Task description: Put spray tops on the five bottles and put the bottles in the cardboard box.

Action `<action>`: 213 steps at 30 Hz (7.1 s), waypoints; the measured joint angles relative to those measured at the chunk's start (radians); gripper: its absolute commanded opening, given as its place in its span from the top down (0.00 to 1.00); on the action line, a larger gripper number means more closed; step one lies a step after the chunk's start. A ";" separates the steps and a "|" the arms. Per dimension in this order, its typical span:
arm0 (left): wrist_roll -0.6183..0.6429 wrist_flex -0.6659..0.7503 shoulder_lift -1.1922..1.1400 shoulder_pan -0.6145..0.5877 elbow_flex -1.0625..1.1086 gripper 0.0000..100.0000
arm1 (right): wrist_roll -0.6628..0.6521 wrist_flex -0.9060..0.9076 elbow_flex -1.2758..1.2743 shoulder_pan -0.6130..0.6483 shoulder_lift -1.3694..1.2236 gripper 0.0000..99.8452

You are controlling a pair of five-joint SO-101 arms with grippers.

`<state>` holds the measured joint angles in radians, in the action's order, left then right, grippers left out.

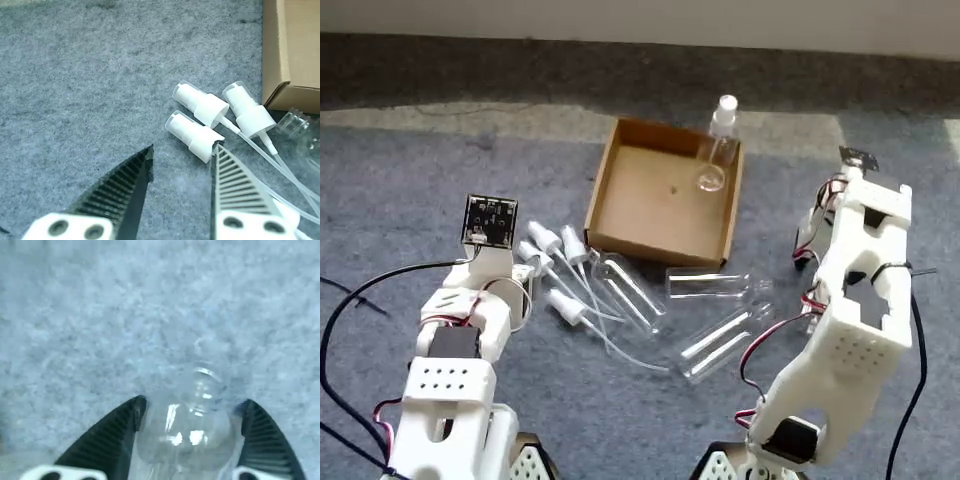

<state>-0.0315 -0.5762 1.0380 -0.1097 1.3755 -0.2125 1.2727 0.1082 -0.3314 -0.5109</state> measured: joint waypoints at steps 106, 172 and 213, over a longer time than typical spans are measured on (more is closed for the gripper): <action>0.000 0.003 0.000 0.000 0.018 0.82 | -0.203 -0.164 -0.157 -0.087 0.198 0.76; 0.348 -0.583 -0.908 -0.068 -0.879 0.82 | -0.143 -0.164 -0.996 0.189 1.478 1.00; 0.575 -0.660 -0.911 0.064 -0.802 0.82 | -0.143 -0.144 -1.008 0.239 1.659 1.00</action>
<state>0.5439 -1.2359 0.1266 -0.0453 0.5731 -0.3552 1.1285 -0.8999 -0.0921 1.1477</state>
